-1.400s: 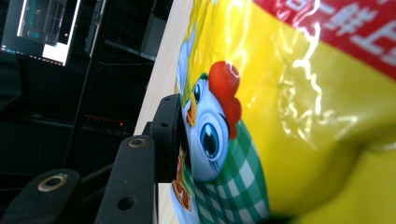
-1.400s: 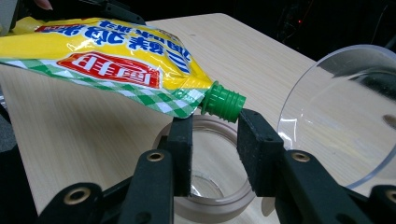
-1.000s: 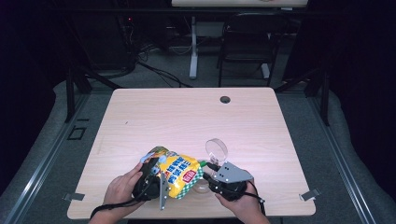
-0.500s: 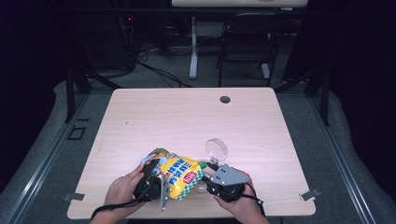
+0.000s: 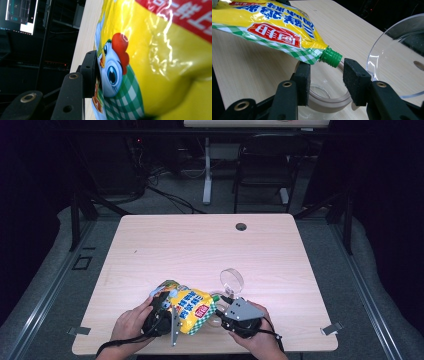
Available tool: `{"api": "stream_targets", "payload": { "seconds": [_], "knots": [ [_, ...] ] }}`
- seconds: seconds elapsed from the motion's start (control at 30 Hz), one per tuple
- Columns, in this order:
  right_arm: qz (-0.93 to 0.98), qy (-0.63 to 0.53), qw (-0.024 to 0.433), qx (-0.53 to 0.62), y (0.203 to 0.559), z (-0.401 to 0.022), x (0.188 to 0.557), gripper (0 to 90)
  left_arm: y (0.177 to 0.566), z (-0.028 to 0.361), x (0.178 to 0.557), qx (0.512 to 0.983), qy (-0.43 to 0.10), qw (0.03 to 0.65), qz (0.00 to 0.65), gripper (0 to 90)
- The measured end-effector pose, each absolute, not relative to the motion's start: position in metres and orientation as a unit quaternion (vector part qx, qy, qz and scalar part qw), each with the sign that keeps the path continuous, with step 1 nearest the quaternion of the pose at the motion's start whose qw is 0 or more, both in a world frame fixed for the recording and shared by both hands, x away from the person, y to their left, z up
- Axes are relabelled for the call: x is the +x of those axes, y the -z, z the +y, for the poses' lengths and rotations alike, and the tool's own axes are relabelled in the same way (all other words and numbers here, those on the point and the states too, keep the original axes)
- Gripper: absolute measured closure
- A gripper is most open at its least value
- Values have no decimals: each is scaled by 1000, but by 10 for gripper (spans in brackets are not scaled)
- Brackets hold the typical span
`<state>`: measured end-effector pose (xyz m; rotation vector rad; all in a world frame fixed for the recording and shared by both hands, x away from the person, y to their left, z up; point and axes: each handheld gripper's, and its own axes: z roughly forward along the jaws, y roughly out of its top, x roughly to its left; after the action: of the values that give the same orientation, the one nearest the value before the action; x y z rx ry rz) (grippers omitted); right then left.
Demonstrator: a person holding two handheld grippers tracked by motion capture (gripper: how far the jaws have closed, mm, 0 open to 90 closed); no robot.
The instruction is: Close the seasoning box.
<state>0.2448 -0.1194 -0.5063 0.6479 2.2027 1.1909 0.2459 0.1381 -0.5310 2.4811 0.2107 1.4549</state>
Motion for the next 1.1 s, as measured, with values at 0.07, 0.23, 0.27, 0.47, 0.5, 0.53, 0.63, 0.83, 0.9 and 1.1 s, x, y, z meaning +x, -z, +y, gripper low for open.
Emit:
{"api": "stream_targets", "payload": {
  "seconds": [0.07, 0.23, 0.27, 0.47, 0.5, 0.53, 0.63, 0.83, 0.9, 1.1],
  "knots": [
    [821, -441, 273, 237, 507, -120, 245, 601, 532, 139, 246, 854, -498, 127, 75, 598],
    [823, -437, 273, 239, 506, -126, 247, 627, 532, 140, 246, 852, -504, 121, 69, 598],
    [821, -439, 273, 242, 506, -126, 247, 630, 533, 140, 246, 854, -501, 121, 70, 598],
    [821, -440, 271, 242, 506, -127, 247, 636, 533, 139, 246, 853, -506, 113, 64, 598],
    [821, -439, 271, 242, 506, -126, 247, 636, 533, 138, 245, 853, -507, 109, 61, 598],
    [822, -438, 273, 240, 506, -126, 246, 636, 533, 138, 245, 853, -506, 109, 60, 598],
    [823, -437, 274, 240, 506, -126, 247, 639, 532, 138, 245, 854, -506, 110, 57, 598],
    [820, -441, 272, 243, 506, -127, 247, 653, 532, 137, 246, 854, -507, 106, 54, 598],
    [821, -440, 273, 242, 506, -127, 247, 653, 530, 137, 246, 854, -507, 105, 53, 598],
    [822, -438, 275, 239, 506, -126, 246, 652, 526, 138, 248, 855, -504, 106, 53, 598]
  ]
}}
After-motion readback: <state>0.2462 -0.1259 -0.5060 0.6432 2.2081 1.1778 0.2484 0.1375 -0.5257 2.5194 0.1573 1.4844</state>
